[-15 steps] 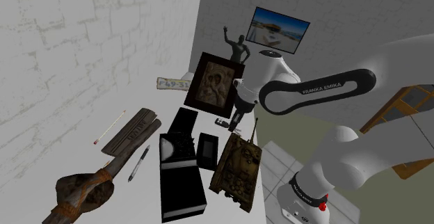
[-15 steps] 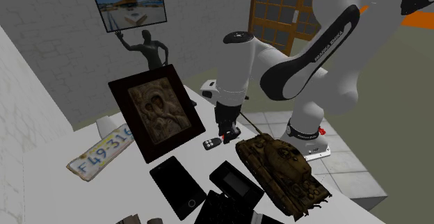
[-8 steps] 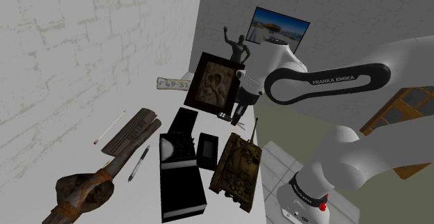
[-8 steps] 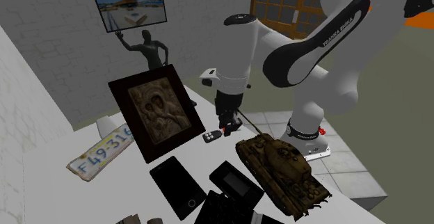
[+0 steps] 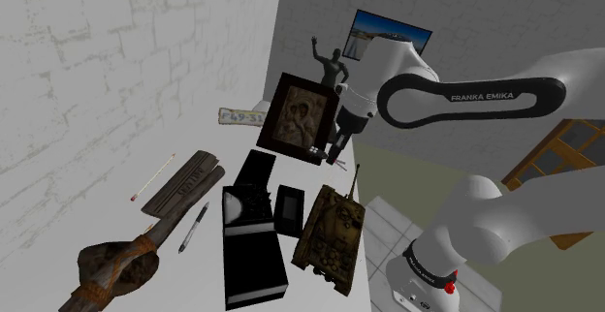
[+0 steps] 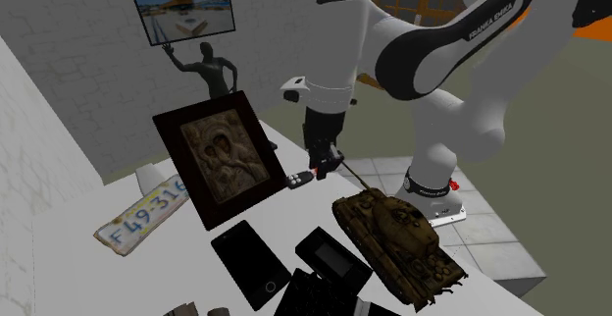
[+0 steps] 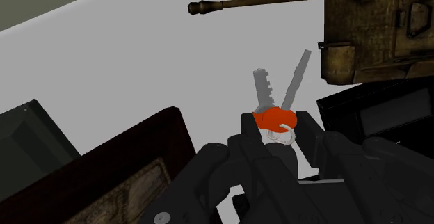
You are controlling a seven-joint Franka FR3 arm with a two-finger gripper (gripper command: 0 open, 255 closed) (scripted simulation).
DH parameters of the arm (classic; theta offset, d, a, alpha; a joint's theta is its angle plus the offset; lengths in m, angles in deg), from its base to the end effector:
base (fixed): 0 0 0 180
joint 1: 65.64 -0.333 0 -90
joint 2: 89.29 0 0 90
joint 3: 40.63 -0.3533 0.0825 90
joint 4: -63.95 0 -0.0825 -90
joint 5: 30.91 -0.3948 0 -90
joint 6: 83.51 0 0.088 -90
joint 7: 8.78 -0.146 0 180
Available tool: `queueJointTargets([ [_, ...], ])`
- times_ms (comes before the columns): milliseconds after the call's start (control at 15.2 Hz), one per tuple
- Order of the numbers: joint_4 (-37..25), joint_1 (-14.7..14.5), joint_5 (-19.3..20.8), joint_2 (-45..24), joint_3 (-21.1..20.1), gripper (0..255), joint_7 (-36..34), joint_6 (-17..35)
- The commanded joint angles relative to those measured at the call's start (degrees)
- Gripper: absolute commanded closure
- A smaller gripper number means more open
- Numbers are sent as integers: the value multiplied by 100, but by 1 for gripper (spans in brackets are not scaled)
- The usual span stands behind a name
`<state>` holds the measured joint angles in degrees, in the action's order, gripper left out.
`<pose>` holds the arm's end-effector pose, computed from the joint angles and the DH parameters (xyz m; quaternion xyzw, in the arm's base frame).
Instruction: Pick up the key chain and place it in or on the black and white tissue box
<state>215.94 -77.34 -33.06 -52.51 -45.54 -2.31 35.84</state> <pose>0.3304 0.1010 0.4317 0.9822 0.1840 0.0360 0.0061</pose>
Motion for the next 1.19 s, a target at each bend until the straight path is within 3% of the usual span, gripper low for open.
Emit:
queueJointTargets([
  [0, -131, 4, 7, 48, 10, 255, 5, -182],
  [660, -796, 13, 28, 183, 43, 255, 14, -982],
  [1122, -1214, -364, -371, -239, -810, 255, -982, -952],
])
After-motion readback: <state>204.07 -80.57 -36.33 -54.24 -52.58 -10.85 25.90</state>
